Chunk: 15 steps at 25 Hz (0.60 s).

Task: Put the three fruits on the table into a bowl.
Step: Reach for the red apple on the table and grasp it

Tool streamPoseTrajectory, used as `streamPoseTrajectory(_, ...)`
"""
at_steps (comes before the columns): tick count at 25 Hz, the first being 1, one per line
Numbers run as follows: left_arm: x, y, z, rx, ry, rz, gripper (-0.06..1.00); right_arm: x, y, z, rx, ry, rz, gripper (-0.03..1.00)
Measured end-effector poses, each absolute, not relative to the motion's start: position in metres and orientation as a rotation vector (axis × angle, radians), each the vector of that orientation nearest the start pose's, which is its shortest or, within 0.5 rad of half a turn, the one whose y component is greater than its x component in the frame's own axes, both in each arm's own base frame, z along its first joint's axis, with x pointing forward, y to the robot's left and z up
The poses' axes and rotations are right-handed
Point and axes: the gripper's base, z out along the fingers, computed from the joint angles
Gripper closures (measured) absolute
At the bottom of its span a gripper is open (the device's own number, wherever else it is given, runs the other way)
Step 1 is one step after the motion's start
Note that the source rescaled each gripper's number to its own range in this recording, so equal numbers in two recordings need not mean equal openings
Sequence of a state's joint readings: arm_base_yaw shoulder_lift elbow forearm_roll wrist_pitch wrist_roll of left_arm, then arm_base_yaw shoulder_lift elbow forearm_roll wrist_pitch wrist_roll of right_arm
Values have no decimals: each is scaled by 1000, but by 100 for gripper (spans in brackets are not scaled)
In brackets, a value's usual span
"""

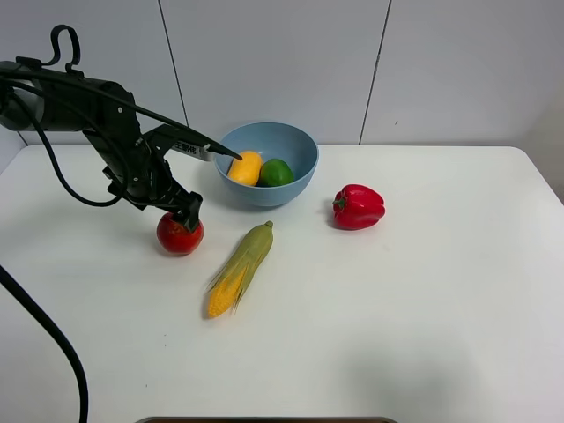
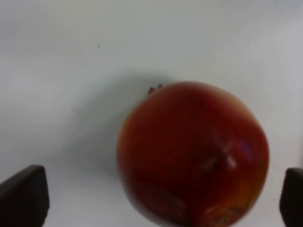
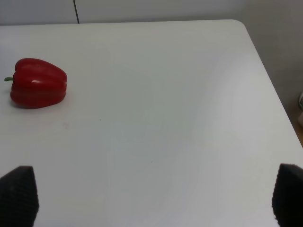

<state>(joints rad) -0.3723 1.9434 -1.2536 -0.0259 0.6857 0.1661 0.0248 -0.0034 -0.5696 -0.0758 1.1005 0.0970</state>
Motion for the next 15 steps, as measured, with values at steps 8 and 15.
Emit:
streamPoseTrajectory(8,360,-142,137,745,2804,-64,-5,-16,-7,293,81,2006,-12,-3)
streamPoseTrajectory(15,363,-143,119,745,2817,-63,-5,-16,-7,293,81,2007,-12,-3)
